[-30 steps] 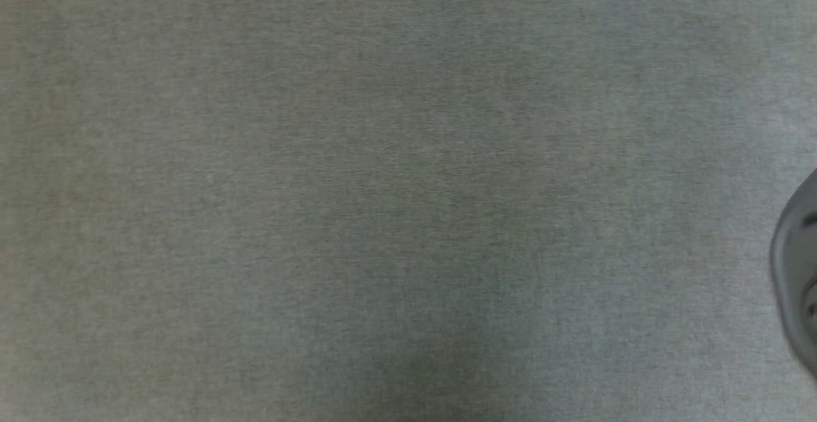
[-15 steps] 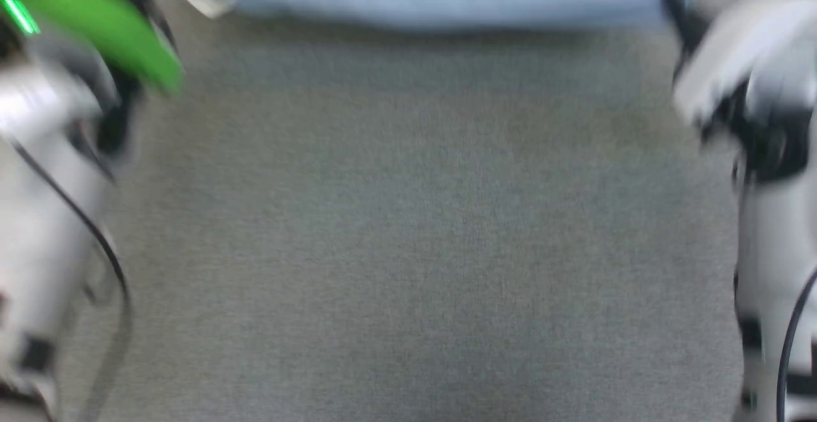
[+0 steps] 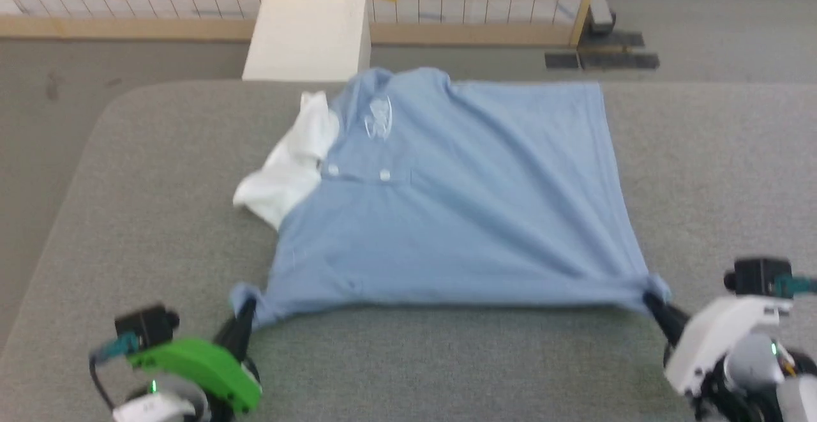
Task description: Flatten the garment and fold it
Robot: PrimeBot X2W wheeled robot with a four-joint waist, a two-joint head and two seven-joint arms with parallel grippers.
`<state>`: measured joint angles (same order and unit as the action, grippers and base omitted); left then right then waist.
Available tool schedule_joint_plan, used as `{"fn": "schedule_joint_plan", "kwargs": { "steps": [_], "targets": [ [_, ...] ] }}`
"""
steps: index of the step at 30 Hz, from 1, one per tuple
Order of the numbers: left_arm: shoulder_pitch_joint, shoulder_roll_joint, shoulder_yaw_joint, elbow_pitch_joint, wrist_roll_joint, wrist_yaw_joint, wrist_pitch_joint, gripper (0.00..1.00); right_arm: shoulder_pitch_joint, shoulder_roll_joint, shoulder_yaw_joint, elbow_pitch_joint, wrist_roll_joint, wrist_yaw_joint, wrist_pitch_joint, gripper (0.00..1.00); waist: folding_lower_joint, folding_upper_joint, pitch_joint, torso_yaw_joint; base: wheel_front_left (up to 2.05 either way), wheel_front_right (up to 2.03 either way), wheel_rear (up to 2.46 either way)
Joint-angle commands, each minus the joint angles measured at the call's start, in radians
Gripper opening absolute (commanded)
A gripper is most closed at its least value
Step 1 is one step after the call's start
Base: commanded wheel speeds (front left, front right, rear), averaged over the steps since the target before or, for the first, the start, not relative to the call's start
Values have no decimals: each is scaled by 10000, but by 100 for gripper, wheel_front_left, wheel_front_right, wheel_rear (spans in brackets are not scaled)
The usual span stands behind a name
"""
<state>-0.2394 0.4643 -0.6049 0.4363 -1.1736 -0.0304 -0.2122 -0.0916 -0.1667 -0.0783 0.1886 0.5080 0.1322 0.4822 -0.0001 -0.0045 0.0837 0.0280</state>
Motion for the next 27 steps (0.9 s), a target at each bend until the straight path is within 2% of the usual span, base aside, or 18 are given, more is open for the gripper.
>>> {"fn": "schedule_joint_plan", "kwargs": {
  "steps": [1, 5, 12, 16, 20, 27],
  "targets": [
    [522, 35, 87, -227, -246, 207, 11, 0, 448, -64, -24, -150, 96, -15, -21, 0, 1, 45, -841, 66, 0, 0, 0],
    [1845, 380, 108, -1121, -853, 707, 538, 0, 1677, -112, -61, -645, 240, -15, 194, 0, 1, 45, -989, 25, 0, 0, 0],
    [3670, 1482, -59, -2739, -1628, 1862, 1936, 0, 3093, -558, 35, -1460, 482, -15, 1290, 0, 1, 45, -1152, -155, 0, 0, 0],
    [4107, 1874, 94, -3566, -1690, 2264, 1924, 0, 3476, -597, -107, -1790, 518, -15, 1876, 0, 1, 45, -1173, -171, 0, 0, 0],
    [3872, 2214, 416, -4653, -1330, 2373, 1512, 0, 3244, -501, -193, -2299, 400, -15, 2090, 0, 1, 45, -1030, -260, 0, 0, 0],
    [2266, 2691, 566, -5366, -635, 2157, 1878, 0, 1877, -414, -118, -2619, 37, -15, 2203, 0, 1, 45, -203, -408, 0, 0, 0]
  ]
}}
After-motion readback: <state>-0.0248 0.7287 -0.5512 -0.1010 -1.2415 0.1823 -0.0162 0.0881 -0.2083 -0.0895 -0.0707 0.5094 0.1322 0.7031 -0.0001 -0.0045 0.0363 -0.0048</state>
